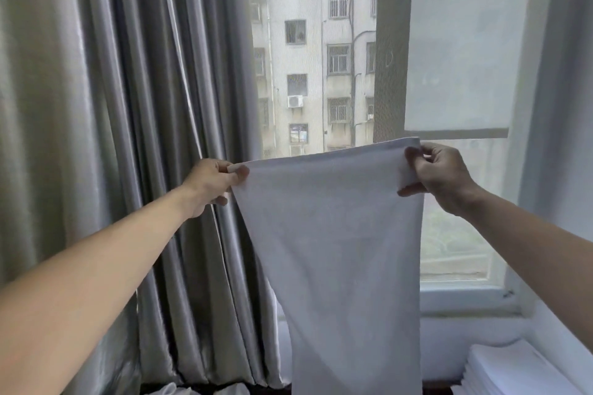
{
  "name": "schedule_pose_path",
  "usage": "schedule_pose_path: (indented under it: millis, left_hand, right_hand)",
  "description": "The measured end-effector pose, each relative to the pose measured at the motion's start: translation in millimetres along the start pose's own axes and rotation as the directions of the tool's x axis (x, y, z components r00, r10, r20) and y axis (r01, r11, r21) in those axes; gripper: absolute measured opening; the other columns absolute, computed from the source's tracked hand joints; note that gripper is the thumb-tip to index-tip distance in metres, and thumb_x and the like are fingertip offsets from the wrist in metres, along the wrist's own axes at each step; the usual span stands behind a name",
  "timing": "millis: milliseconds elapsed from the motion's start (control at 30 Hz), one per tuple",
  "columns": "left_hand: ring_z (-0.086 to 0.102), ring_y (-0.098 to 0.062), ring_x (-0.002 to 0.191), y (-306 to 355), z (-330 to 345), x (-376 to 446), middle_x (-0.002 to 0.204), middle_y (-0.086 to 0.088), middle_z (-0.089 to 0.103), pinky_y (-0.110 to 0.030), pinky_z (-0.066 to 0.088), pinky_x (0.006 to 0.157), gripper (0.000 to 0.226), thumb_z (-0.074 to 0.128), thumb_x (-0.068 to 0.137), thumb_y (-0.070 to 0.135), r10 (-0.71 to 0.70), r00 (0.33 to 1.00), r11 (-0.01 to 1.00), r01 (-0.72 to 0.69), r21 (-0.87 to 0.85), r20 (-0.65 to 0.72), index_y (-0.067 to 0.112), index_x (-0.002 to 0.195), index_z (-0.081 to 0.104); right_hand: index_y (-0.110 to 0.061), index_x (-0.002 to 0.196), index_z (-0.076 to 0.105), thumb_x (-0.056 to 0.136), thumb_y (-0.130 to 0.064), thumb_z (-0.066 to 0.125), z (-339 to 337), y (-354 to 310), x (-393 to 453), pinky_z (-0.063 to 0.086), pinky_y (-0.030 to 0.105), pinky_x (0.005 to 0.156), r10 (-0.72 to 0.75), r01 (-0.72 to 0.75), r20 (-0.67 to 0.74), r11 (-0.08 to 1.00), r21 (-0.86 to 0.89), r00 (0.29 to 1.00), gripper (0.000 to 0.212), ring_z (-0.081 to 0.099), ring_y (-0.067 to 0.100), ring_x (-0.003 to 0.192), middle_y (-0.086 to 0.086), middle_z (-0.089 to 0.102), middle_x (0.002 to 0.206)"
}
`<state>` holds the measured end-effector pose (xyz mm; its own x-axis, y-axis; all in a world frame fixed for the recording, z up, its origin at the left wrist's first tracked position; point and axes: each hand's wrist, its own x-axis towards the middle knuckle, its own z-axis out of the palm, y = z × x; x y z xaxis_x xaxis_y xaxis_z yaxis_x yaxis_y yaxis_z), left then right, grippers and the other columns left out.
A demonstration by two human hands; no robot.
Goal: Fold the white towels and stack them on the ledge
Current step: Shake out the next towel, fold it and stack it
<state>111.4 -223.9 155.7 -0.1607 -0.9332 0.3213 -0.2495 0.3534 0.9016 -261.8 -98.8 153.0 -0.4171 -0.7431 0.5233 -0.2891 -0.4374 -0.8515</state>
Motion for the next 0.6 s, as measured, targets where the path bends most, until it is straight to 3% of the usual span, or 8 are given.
schedule_pose_path:
  millis: [67, 200, 267, 467, 600]
  left_hand:
    - [0.068, -0.019, 0.075, -5.5, 3.4, 2.3, 0.096, -0.006, 0.074, -0.025, 0.053, 0.046, 0.042, 0.078, 0.088, 0.036, -0.031, 0.998, 0.998, 0.028, -0.055, -0.048, -0.002, 0.104, 0.07]
    - [0.073, -0.019, 0.068, -7.6, 14.6, 6.0, 0.097, -0.014, 0.072, -0.034, 0.065, 0.064, 0.01, 0.066, 0.097, 0.008, -0.075, 0.997, 0.99, 0.078, -0.121, 0.031, 0.001, 0.091, 0.069]
    - [0.073, -0.023, 0.076, -4.5, 21.7, 10.7, 0.098, -0.011, 0.069, -0.035, 0.065, 0.066, 0.015, 0.059, 0.1, -0.002, -0.084, 0.996, 0.99, 0.085, -0.111, 0.011, 0.003, 0.087, 0.066]
    - [0.064, -0.037, 0.11, 3.2, 44.4, 30.0, 0.126, -0.015, 0.06, -0.043, 0.065, 0.07, 0.013, 0.048, 0.105, 0.001, -0.107, 0.986, 0.989, 0.093, -0.111, -0.125, 0.003, 0.109, 0.06]
    - [0.063, -0.033, 0.11, 4.4, 59.2, 25.8, 0.115, -0.006, 0.06, -0.04, 0.064, 0.071, 0.011, 0.048, 0.106, 0.007, -0.062, 0.973, 0.996, 0.045, -0.079, -0.224, 0.009, 0.107, 0.059]
  right_hand:
    - [-0.012, 0.096, 0.07, 0.106, -0.014, 0.056, -2.8, 5.0, 3.2, 0.061, 0.036, 0.047, 0.015, -0.015, 0.021, 1.0, -0.023, 1.0, 0.017, 0.068, 0.028, 0.071, 0.01, 0.066, 0.088]
    - [0.001, 0.097, 0.068, 0.103, -0.003, 0.057, -7.8, 23.6, 22.0, 0.062, 0.031, 0.055, 0.123, -0.123, 0.037, 0.992, 0.011, 0.992, 0.013, 0.068, 0.03, 0.079, 0.014, 0.064, 0.092]
    - [0.006, 0.102, 0.067, 0.102, -0.003, 0.059, -8.1, 32.2, 34.4, 0.062, 0.03, 0.058, 0.185, -0.186, 0.032, 0.981, 0.053, 0.982, 0.012, 0.068, 0.029, 0.082, 0.015, 0.065, 0.1]
    - [-0.002, 0.103, 0.069, 0.102, -0.017, 0.064, -0.3, 42.3, 64.3, 0.064, 0.035, 0.057, 0.206, -0.202, -0.042, 0.975, 0.09, 0.978, 0.016, 0.067, 0.024, 0.082, 0.01, 0.062, 0.109]
    - [-0.012, 0.095, 0.071, 0.102, -0.023, 0.064, 0.5, 47.7, 67.7, 0.065, 0.039, 0.067, 0.197, -0.191, -0.071, 0.978, 0.08, 0.978, 0.015, 0.068, 0.022, 0.09, 0.008, 0.059, 0.121]
